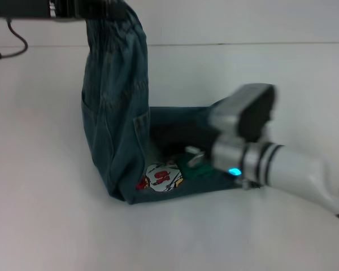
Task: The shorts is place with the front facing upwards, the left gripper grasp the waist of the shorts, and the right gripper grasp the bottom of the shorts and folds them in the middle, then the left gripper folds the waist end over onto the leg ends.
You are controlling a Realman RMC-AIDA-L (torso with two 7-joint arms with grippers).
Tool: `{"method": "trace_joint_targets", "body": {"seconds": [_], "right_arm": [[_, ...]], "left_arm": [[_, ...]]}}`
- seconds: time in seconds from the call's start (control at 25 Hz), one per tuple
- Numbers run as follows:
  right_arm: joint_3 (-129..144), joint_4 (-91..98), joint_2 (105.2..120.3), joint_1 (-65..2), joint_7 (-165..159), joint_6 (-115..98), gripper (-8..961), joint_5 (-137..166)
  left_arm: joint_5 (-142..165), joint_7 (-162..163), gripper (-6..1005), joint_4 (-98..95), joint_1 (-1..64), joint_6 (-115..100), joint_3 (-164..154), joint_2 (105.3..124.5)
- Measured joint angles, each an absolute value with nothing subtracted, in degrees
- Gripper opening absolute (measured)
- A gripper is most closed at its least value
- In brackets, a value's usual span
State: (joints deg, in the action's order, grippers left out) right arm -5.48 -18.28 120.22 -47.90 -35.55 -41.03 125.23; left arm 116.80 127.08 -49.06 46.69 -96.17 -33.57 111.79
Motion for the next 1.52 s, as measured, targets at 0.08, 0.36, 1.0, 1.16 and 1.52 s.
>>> {"method": "trace_joint_targets", "body": {"seconds": [0.08,0.36,1.0,1.16,1.52], "right_arm": [[-8.2,-15.1,120.04,-45.0,-35.7,-43.4,1,125.2],[-20.5,-3.4,119.79,-38.4,-37.0,-56.8,3,125.0],[-40.7,-1.3,119.64,-32.2,-37.0,-72.0,3,124.2],[-40.7,-1.4,119.71,-32.3,-36.9,-71.1,2,124.2],[-39.3,-1.2,119.58,-32.4,-37.3,-69.6,15,124.8]], "left_arm": [[116.8,126.5,81,-49.2,46.3,-96.1,-34.5,112.29],[117.1,123.2,85,-48.9,46.1,-95.5,-37.0,115.80],[117.3,120.7,98,-44.4,48.1,-71.1,-69.5,124.19],[116.7,121.7,154,-42.3,49.2,-65.7,-74.9,124.39],[108.1,116.6,452,-46.4,43.8,-65.3,-74.2,124.04]]}}
